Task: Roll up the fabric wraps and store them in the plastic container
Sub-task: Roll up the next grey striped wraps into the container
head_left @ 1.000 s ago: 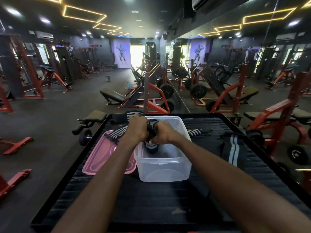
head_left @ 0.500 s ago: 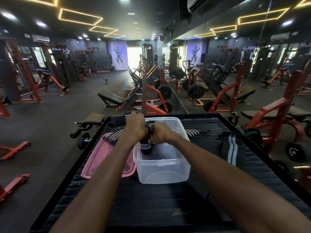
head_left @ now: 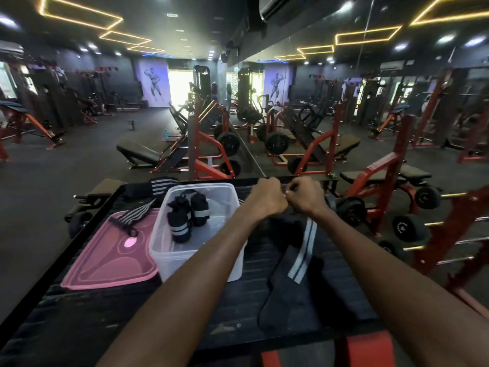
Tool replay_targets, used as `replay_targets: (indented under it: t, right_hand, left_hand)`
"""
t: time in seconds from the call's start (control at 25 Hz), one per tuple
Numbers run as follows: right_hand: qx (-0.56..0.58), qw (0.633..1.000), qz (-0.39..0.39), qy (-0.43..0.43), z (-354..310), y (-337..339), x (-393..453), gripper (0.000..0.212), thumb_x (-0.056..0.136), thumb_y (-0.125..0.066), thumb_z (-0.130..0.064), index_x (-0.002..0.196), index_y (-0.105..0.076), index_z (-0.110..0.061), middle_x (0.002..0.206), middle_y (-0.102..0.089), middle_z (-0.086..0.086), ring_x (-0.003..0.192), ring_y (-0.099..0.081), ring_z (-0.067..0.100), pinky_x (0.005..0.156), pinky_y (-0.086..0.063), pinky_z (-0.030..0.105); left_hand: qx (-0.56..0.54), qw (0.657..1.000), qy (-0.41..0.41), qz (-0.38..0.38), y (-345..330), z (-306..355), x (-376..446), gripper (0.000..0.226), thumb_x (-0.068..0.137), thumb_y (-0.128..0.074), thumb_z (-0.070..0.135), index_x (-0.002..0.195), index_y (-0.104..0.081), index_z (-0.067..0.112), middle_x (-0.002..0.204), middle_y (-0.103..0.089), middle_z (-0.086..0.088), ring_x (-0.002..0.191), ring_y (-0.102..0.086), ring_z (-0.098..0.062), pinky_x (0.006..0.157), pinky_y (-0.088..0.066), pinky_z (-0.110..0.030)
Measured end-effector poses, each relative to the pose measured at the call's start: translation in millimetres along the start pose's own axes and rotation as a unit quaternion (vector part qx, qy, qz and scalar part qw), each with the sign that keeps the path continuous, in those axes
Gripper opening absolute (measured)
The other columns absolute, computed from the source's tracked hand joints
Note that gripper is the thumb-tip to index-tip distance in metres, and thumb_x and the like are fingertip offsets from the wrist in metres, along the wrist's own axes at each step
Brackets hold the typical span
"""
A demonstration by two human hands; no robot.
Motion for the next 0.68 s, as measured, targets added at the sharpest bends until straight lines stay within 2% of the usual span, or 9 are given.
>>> replay_targets:
  t: [0.08,0.2,0.28,0.36,0.48,0.56,0.68]
  right_hand:
    - [-0.015,0.999,-0.023,-0.025,32.2,6.6,2.3,0.004,0.079,-0.065,-0.016,0.079,-0.068,-0.019,0.088,-0.07,0.008,0.094,-0.065,0.028,0.079,-0.046,0.031]
    - [-0.049,0.997,-0.051,-0.033,72.5,6.7,6.5,0.022,0.08,-0.063,-0.008,0.102,-0.067,-0.007,0.107,-0.07,0.015,0.103,-0.063,0.032,0.082,-0.046,0.032]
    - [-0.056,0.995,-0.071,-0.029,89.7,3.2,10.9,0.034,0.082,-0.061,-0.009,0.116,-0.061,-0.007,0.119,-0.065,0.018,0.112,-0.059,0.034,0.089,-0.046,0.036]
    - [-0.057,0.994,-0.09,-0.037,100.7,0.0,17.1,0.039,0.085,-0.057,-0.011,0.124,-0.057,-0.009,0.125,-0.062,0.019,0.118,-0.055,0.036,0.094,-0.045,0.038]
    - [-0.068,0.991,-0.109,-0.035,111.1,-2.4,24.9,0.032,0.088,-0.054,-0.014,0.119,-0.06,-0.012,0.12,-0.063,0.019,0.116,-0.056,0.039,0.091,-0.046,0.038]
    - [-0.092,0.99,-0.103,-0.02,116.7,-5.4,30.5,0.027,0.087,-0.056,-0.017,0.112,-0.063,-0.012,0.118,-0.063,0.018,0.109,-0.059,0.038,0.086,-0.049,0.039]
    - [-0.16,0.981,-0.111,-0.021,124.0,-12.0,35.7,0.028,0.088,-0.059,-0.024,0.113,-0.061,-0.01,0.122,-0.05,0.016,0.11,-0.055,0.039,0.09,-0.049,0.044]
  left_hand:
    - [0.001,0.999,-0.002,-0.052,-29.5,8.9,5.5,0.033,0.089,-0.058,0.025,0.112,-0.064,0.002,0.118,-0.063,-0.025,0.105,-0.063,-0.041,0.082,-0.051,-0.038]
    - [0.006,0.992,0.004,-0.125,-67.3,10.6,10.9,0.032,0.088,-0.058,0.028,0.105,-0.065,0.003,0.111,-0.068,-0.022,0.095,-0.066,-0.037,0.072,-0.051,-0.033]
    - [-0.017,0.988,0.022,-0.152,-81.1,10.3,13.7,0.028,0.09,-0.057,0.028,0.102,-0.065,0.004,0.105,-0.069,-0.02,0.084,-0.067,-0.034,0.064,-0.055,-0.033]
    - [-0.057,0.983,0.047,-0.168,-86.3,11.5,15.4,0.028,0.092,-0.057,0.028,0.107,-0.064,0.005,0.103,-0.069,-0.018,0.081,-0.069,-0.031,0.065,-0.062,-0.038]
    - [-0.105,0.972,0.085,-0.19,-91.1,13.6,15.5,0.032,0.096,-0.055,0.029,0.12,-0.056,0.008,0.11,-0.068,-0.016,0.076,-0.069,-0.024,0.069,-0.061,-0.038]
    - [-0.124,0.968,0.101,-0.191,-94.4,11.6,14.8,0.036,0.097,-0.056,0.03,0.125,-0.051,0.008,0.116,-0.065,-0.014,0.072,-0.07,-0.021,0.061,-0.057,-0.033]
    - [-0.148,0.963,0.112,-0.196,-101.8,8.0,11.5,0.03,0.095,-0.061,0.03,0.114,-0.052,0.008,0.105,-0.068,-0.011,0.066,-0.065,-0.018,0.05,-0.044,-0.028]
Point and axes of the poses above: each hand's wrist, its own x-axis towards the middle knuckle, its own y-axis out of the back of the hand, z = x × y, the point moved 1 cm from there along x, towards the middle knuckle
